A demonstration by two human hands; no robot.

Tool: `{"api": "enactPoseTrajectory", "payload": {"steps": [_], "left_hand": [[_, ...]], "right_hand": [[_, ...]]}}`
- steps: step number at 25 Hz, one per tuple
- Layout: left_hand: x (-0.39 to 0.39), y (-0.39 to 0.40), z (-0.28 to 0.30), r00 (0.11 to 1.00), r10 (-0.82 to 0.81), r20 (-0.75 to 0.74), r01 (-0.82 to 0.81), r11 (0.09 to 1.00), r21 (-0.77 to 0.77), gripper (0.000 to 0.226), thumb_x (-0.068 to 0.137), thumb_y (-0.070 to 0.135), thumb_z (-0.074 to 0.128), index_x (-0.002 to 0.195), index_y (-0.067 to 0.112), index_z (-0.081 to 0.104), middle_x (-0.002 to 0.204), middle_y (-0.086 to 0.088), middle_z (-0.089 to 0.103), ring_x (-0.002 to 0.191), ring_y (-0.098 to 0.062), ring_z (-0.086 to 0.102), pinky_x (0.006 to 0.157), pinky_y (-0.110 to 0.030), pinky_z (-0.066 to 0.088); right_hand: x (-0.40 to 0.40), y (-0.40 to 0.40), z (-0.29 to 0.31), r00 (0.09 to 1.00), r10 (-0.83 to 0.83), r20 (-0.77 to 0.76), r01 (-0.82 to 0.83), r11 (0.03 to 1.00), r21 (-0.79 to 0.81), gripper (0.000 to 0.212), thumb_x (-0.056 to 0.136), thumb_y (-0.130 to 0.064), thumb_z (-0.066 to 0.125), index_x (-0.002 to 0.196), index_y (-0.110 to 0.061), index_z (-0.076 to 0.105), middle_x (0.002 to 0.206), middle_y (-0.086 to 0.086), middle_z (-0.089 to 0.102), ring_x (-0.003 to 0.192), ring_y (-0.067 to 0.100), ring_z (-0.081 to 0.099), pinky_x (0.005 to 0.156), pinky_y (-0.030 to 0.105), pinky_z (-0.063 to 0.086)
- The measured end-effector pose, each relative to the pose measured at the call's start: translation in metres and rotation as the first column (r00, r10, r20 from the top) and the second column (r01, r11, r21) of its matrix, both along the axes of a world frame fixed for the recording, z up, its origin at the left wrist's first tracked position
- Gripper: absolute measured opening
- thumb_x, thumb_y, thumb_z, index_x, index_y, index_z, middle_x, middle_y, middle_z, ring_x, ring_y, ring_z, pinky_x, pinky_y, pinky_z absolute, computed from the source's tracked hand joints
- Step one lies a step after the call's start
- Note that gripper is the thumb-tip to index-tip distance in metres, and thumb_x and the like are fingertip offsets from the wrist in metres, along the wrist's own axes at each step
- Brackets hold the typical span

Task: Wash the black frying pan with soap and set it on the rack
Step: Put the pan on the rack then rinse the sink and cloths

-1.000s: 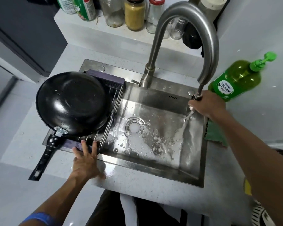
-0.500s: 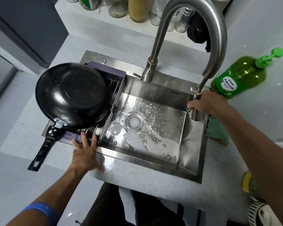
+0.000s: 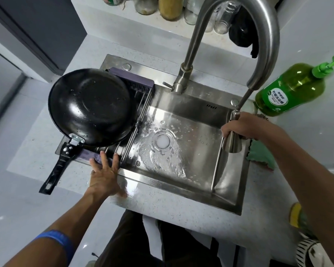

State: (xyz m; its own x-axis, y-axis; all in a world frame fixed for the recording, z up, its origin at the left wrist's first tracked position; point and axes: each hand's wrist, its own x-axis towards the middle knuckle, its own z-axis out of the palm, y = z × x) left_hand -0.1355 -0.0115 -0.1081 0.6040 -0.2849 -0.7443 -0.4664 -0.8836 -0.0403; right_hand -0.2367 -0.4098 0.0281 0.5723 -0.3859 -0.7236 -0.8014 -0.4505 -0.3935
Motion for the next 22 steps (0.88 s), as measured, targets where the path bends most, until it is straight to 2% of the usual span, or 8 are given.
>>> {"api": "enactPoseTrajectory", "payload": {"steps": [3,6,9,12,14,17,22], "left_hand": [[-0.001,0.000,0.001,1.000,0.000,0.001,0.000,1.000,0.000,0.147,0.056,0.062,0.083,0.149,0.023,-0.024,0.154,-0.017,-0.031,0.138,-0.056,-0.016,0.112,-0.050,0.028],[-0.001,0.000,0.002,1.000,0.016,0.005,-0.016,1.000,-0.017,0.143,0.059,0.057,0.084,0.149,0.024,-0.023,0.153,-0.017,-0.032,0.138,-0.055,-0.018,0.113,-0.050,0.028],[-0.002,0.002,0.001,1.000,0.010,0.023,-0.009,1.000,-0.025,0.136,0.067,0.051,0.082,0.150,0.025,-0.023,0.153,-0.017,-0.033,0.138,-0.054,-0.018,0.113,-0.049,0.027],[-0.003,0.002,0.000,0.999,0.008,0.031,-0.007,1.000,-0.023,0.134,0.069,0.048,0.081,0.148,0.027,-0.025,0.153,-0.017,-0.034,0.138,-0.055,-0.018,0.113,-0.048,0.029],[-0.003,0.004,-0.002,0.999,0.009,0.039,-0.008,1.000,-0.028,0.130,0.072,0.044,0.079,0.149,0.027,-0.024,0.152,-0.017,-0.034,0.138,-0.055,-0.017,0.112,-0.048,0.030],[-0.003,0.005,-0.003,0.999,0.019,0.027,-0.018,0.999,-0.027,0.135,0.068,0.049,0.082,0.149,0.028,-0.025,0.152,-0.016,-0.035,0.138,-0.055,-0.019,0.113,-0.050,0.027],[-0.003,0.005,-0.001,0.999,0.038,0.007,-0.037,0.999,-0.029,0.145,0.058,0.057,0.084,0.147,0.028,-0.026,0.152,-0.015,-0.036,0.138,-0.053,-0.022,0.115,-0.050,0.024]], "right_hand": [[-0.001,0.004,-0.008,0.998,-0.047,0.038,0.043,0.996,0.081,0.017,0.075,-0.020,0.072,0.063,-0.009,0.067,0.050,-0.001,0.058,0.044,0.011,0.050,0.044,0.021,0.037],[0.001,0.013,-0.014,0.993,-0.083,0.087,0.074,0.992,0.104,0.024,0.073,-0.024,0.074,0.053,-0.013,0.068,0.048,-0.001,0.058,0.045,0.013,0.051,0.048,0.023,0.036],[0.006,0.031,-0.012,0.977,-0.141,0.160,0.109,0.975,0.196,0.032,0.079,-0.018,0.072,0.049,-0.014,0.062,0.040,-0.003,0.050,0.036,0.010,0.044,0.038,0.017,0.030],[0.011,0.050,-0.012,0.969,-0.153,0.192,0.104,0.965,0.243,0.033,0.085,-0.018,0.068,0.056,-0.005,0.062,0.038,0.000,0.045,0.032,0.010,0.038,0.038,0.017,0.025],[0.016,0.063,-0.017,0.966,-0.178,0.186,0.118,0.949,0.294,0.032,0.085,-0.025,0.068,0.074,0.005,0.070,0.044,0.007,0.049,0.037,0.015,0.038,0.040,0.017,0.024],[0.027,0.084,-0.026,0.952,-0.243,0.187,0.146,0.896,0.419,0.037,0.088,-0.028,0.066,0.101,0.007,0.071,0.051,0.011,0.055,0.040,0.016,0.043,0.038,0.018,0.027],[0.046,0.109,-0.042,0.899,-0.372,0.230,0.214,0.832,0.511,0.037,0.090,-0.027,0.067,0.105,0.007,0.071,0.057,0.015,0.062,0.043,0.017,0.052,0.040,0.023,0.038]]}}
